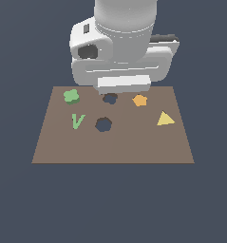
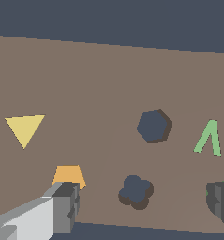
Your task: Insert a designated object into the corresponding slot on a board.
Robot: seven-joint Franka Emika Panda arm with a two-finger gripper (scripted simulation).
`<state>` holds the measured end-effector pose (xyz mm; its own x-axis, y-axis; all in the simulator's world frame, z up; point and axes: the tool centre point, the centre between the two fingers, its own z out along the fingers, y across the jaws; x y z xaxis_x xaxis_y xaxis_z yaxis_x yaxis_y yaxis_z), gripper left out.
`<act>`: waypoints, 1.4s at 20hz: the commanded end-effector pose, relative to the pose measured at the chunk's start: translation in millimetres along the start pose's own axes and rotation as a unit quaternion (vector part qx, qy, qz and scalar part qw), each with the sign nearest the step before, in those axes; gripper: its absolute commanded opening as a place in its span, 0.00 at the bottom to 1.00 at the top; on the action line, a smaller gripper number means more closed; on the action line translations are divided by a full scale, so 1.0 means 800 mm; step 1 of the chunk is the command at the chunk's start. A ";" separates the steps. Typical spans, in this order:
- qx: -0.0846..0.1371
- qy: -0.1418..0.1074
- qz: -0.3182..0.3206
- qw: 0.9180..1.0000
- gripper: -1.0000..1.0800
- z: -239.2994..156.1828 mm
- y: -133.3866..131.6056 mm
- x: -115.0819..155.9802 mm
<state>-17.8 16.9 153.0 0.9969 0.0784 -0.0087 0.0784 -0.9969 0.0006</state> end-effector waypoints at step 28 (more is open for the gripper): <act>0.000 0.004 -0.135 0.991 0.96 0.125 0.198 -0.103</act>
<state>-87.6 -143.7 56.5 0.9424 0.3345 -0.0013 0.3345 -0.9424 -0.0001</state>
